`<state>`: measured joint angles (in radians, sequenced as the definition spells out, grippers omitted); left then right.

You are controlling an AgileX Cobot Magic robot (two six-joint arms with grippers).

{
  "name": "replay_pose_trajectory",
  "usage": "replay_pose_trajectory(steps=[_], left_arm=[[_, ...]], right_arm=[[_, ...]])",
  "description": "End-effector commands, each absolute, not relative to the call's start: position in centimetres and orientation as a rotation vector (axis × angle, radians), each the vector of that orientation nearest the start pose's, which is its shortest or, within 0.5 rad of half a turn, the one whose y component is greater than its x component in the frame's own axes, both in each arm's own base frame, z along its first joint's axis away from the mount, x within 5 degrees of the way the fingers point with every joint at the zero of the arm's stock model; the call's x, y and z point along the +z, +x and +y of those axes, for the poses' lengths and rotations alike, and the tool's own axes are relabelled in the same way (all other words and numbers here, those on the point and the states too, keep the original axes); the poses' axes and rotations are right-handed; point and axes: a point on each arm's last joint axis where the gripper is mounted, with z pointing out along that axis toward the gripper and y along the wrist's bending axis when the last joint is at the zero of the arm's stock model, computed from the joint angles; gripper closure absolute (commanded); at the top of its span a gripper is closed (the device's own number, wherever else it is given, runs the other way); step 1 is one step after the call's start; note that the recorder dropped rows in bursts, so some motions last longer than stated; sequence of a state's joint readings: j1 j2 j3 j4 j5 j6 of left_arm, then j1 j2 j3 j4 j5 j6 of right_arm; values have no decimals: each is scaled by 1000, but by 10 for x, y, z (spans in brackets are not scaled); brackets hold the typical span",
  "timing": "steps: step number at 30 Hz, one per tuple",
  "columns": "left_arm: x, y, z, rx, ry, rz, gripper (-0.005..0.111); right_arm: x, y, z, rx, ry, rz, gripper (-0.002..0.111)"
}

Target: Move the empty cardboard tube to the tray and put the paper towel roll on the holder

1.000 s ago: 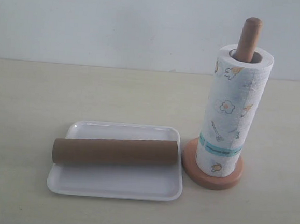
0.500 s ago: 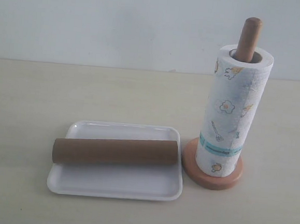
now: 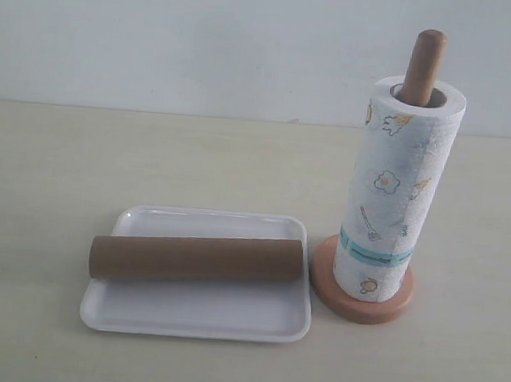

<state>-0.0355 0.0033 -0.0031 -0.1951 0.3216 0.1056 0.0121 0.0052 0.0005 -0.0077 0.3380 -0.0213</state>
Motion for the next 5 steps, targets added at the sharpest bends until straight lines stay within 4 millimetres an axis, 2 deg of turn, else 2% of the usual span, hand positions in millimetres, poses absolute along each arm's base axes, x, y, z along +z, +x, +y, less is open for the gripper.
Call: replay_pose_trajectory(steps=[1, 5], left_arm=[[185, 54, -7, -145, -10, 1797, 102], [185, 54, -7, -144, -8, 1797, 102]], right_arm=[[183, 54, 0, -18, -33, 1814, 108], [183, 54, 0, -18, -33, 1814, 108]])
